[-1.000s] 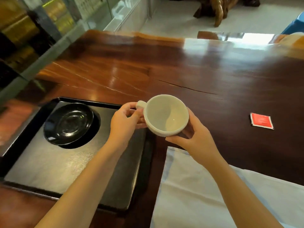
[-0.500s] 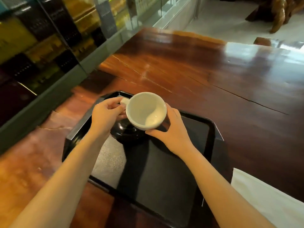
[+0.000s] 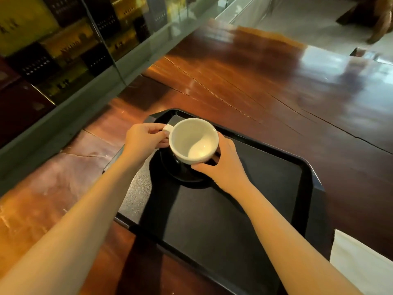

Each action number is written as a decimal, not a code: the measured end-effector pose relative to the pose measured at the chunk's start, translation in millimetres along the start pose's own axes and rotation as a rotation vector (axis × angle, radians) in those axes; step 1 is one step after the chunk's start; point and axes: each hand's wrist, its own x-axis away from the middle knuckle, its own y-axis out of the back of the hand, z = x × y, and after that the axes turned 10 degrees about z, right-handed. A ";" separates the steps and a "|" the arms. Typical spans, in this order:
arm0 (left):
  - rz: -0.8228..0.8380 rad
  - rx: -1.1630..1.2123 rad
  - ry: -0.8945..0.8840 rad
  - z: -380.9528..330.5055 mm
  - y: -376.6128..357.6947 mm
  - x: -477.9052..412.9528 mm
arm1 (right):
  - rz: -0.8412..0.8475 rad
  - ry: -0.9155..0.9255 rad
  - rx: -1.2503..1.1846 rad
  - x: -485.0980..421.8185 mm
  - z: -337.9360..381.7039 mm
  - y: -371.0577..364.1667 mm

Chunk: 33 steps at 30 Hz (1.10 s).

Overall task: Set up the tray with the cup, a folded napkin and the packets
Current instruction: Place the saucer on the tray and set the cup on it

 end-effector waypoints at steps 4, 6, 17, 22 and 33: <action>-0.005 0.004 0.011 0.4 -0.9 -2.1 | -0.018 -0.027 0.003 -0.8 1.1 -2.2; -0.026 0.005 0.024 0.2 -1.8 -3.0 | -0.021 -0.038 0.009 -1.4 1.0 -2.6; 0.064 0.005 0.057 -2.0 9.3 3.1 | -0.004 -0.104 -0.037 7.7 5.1 -0.6; -0.112 -0.042 -0.044 -21.4 0.6 48.7 | -0.071 -0.152 -0.059 50.6 16.0 31.5; 0.528 -0.047 -0.301 -71.3 -179.8 222.6 | -0.427 -0.234 0.056 268.8 -34.9 127.4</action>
